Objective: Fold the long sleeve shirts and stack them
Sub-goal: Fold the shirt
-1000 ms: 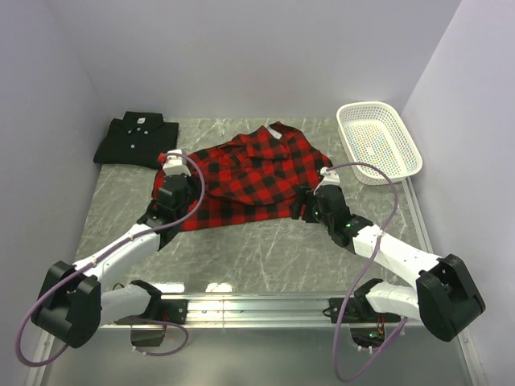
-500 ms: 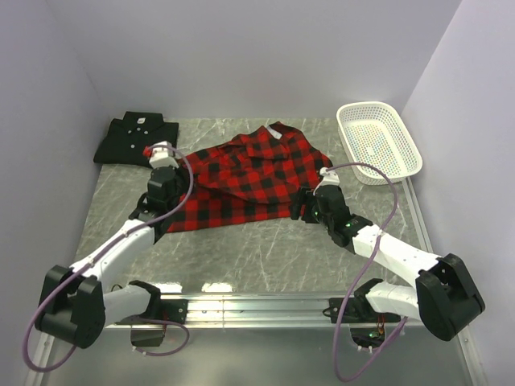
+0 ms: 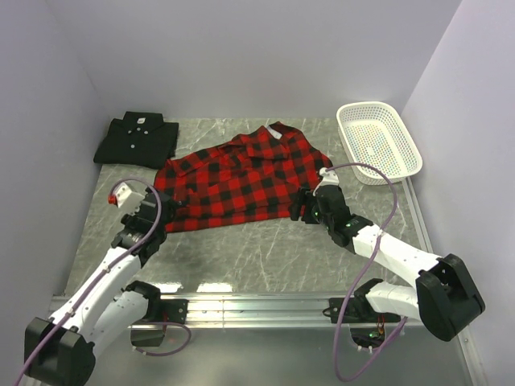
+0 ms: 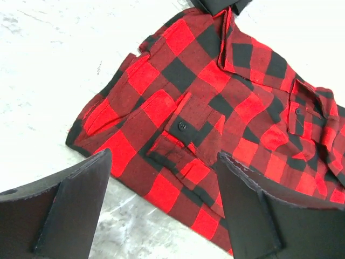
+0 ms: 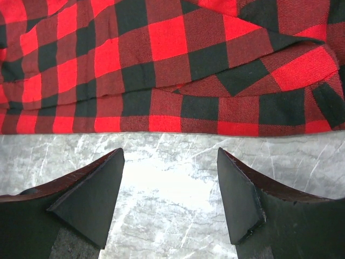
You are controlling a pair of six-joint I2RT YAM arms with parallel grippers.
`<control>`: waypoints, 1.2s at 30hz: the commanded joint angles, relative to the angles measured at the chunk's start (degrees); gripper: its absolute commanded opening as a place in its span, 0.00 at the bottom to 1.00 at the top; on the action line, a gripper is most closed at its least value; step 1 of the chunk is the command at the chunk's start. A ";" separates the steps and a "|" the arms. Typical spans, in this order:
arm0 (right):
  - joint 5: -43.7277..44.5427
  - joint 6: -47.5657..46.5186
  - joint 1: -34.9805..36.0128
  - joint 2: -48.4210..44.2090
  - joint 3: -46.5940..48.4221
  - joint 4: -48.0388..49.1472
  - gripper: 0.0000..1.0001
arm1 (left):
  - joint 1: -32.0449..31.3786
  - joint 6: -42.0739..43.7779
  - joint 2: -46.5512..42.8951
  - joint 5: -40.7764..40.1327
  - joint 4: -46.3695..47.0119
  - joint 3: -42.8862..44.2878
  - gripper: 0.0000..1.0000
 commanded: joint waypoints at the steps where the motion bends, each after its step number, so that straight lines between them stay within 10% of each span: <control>1: -0.22 0.40 -0.24 -1.26 1.96 0.70 0.76 | 0.48 2.93 -0.25 4.59 1.20 0.41 0.85; 11: -3.64 1.45 -2.61 1.10 5.90 -0.70 0.75 | 0.75 15.01 26.55 18.85 2.63 19.73 0.71; 19: -34.55 14.44 -9.03 12.69 10.65 16.24 0.70 | 1.36 12.45 41.14 20.80 -0.08 28.35 0.56; 36: -39.96 27.74 -10.43 45.50 15.77 36.21 0.68 | 14.71 0.68 43.27 28.89 2.80 9.56 0.55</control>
